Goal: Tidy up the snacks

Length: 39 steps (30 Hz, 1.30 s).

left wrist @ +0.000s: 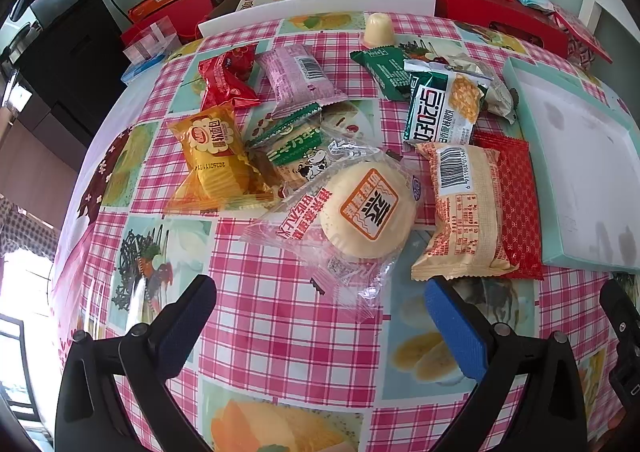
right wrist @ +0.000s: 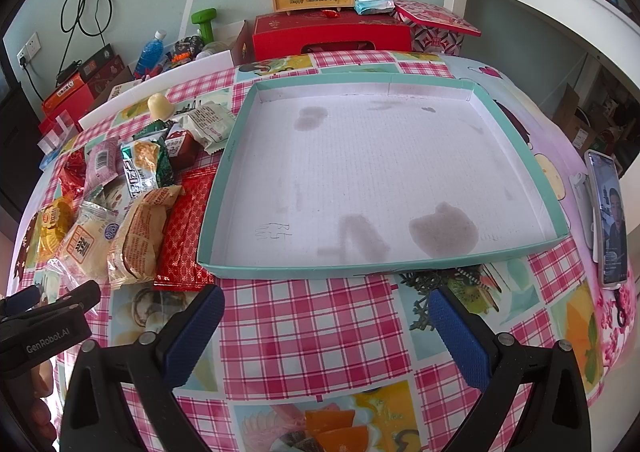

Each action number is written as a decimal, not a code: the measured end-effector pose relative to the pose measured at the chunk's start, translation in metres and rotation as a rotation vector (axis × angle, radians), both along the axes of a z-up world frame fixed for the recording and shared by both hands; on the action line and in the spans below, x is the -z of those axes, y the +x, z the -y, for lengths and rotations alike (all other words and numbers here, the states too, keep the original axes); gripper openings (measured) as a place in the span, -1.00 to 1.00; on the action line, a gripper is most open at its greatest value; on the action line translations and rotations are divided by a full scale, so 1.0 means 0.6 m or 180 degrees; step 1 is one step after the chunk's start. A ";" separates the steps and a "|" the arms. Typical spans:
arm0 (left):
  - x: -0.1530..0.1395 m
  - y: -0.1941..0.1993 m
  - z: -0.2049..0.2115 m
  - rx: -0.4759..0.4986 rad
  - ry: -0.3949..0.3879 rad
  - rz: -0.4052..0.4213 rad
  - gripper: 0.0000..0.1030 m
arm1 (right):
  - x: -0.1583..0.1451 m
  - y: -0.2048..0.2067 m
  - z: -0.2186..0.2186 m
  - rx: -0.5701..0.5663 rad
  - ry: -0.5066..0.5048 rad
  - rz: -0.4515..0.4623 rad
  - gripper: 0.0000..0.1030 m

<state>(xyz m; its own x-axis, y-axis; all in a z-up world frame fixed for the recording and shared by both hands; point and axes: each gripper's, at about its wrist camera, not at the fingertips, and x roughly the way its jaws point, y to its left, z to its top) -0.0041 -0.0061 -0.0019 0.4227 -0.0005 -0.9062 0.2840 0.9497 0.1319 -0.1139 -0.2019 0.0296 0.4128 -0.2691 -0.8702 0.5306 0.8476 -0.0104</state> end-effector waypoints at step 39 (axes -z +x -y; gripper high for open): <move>0.008 0.105 -0.031 -0.0629 -0.0850 -0.0485 1.00 | 0.005 0.146 -0.114 -0.0964 0.0461 0.0280 0.44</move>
